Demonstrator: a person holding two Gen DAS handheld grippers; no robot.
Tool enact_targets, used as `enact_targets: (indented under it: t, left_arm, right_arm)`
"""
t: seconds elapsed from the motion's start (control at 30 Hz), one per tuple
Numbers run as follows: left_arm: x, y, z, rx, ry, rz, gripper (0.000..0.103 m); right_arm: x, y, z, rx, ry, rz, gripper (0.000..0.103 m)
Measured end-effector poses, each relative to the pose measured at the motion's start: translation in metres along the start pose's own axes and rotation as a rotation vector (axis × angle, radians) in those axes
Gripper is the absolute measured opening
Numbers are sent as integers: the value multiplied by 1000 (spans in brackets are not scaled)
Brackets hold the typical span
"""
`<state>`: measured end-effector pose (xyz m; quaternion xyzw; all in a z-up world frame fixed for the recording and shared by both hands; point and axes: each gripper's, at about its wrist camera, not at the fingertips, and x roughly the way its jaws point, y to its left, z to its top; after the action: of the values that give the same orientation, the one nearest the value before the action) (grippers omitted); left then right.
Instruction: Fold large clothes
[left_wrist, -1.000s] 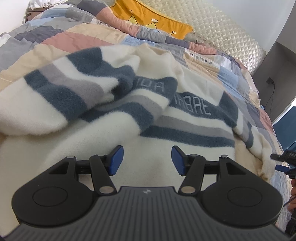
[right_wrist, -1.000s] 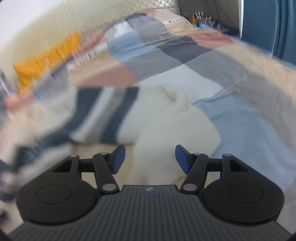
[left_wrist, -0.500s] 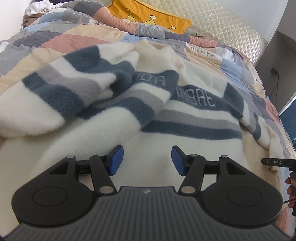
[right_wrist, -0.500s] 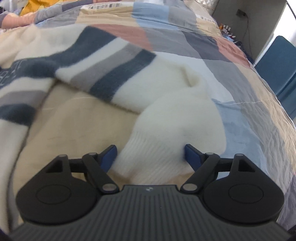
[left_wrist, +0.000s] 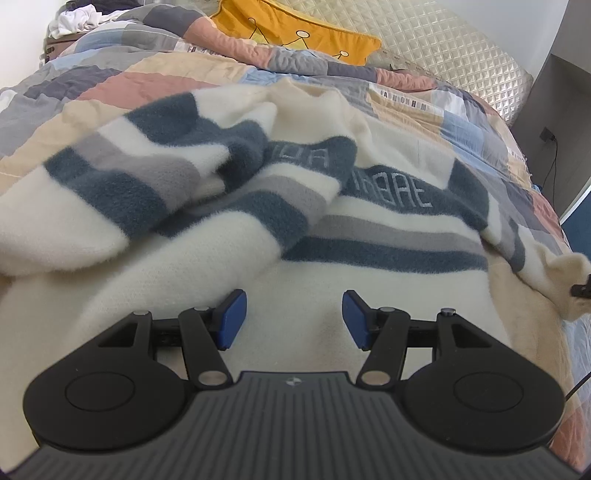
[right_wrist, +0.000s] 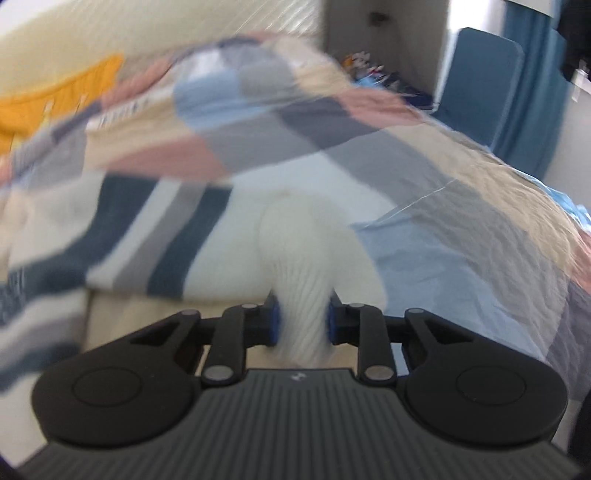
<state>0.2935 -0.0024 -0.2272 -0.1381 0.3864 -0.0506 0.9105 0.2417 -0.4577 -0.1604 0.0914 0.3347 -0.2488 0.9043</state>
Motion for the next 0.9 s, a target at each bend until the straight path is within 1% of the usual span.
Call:
enact_targets:
  t: [0.07,0.17,0.27,0.4,0.53,0.63,0.77,0.87,0.9]
  left_arm:
    - [0,0,0,0,0,-1,63]
    - [0,0,0,0,0,-2,63]
    - [1,-1,0,6,4,3,63]
    - [1,-1,-1,3,4,0,63]
    - [2,0,0,0,5,1,63]
    - [3,-3,-1,12,5,9,63]
    - [3,-3,-1,18,4,13,63]
    - [3,-3,-2,17,4,12,63]
    - [3,-3,-1,17,4,13,63]
  right_arm:
    - [-4,-13,4,64,-25,-13,26]
    - [-11,-30,10,124,-72,-51,26]
    - [-14,-44,12,134,-110,-89,26]
    - [-11,-71,12,203,-110,-104,26]
    - [-6,-96,7,237,-124,-154,26]
    - [3,-113,1,296,-98,-197,26]
    - [22,-122,-8,300,-55,-262,26]
    - [33,-130,-15,330,-15,-272,26]
    - [36,-132,-17,332,-6,-277,29]
